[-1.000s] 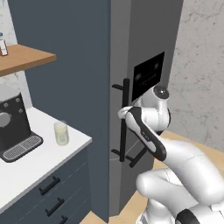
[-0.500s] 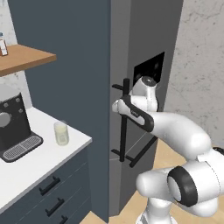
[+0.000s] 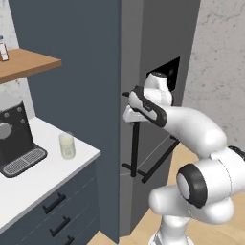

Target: Grab a lemon wedge from the fridge and one ice cube from the ice bowl, and put them in the glass of lemonade.

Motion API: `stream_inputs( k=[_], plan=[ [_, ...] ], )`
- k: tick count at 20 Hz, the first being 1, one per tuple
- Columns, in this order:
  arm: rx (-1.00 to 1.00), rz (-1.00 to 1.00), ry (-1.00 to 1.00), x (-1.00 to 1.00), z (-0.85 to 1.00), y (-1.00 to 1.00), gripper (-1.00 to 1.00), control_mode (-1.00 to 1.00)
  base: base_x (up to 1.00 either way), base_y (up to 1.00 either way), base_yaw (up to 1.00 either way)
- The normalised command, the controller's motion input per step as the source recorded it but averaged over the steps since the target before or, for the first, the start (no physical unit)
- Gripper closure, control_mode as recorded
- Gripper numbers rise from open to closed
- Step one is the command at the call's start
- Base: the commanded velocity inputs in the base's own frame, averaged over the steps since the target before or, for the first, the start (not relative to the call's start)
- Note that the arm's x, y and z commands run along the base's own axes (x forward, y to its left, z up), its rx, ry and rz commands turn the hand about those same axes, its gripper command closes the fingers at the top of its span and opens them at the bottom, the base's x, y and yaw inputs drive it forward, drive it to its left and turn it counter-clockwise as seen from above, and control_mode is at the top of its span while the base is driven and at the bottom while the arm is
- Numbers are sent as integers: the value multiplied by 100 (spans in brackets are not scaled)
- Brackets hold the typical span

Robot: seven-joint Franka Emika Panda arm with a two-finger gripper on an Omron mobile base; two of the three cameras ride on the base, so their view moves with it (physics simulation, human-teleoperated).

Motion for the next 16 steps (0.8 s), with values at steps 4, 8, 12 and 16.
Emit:
stream_inputs(
  k=[4,8,12,16],
  plan=[
    [8,2,-19,33,-40,0,-100,-100,0,0,0],
    [14,0,-46,-43,-8,0,-100,-100,0,0,0],
    [13,0,-57,-79,0,0,-100,-100,0,0,0],
    [4,0,-40,-9,-24,0,-100,-100,0,0,0]
  ],
)
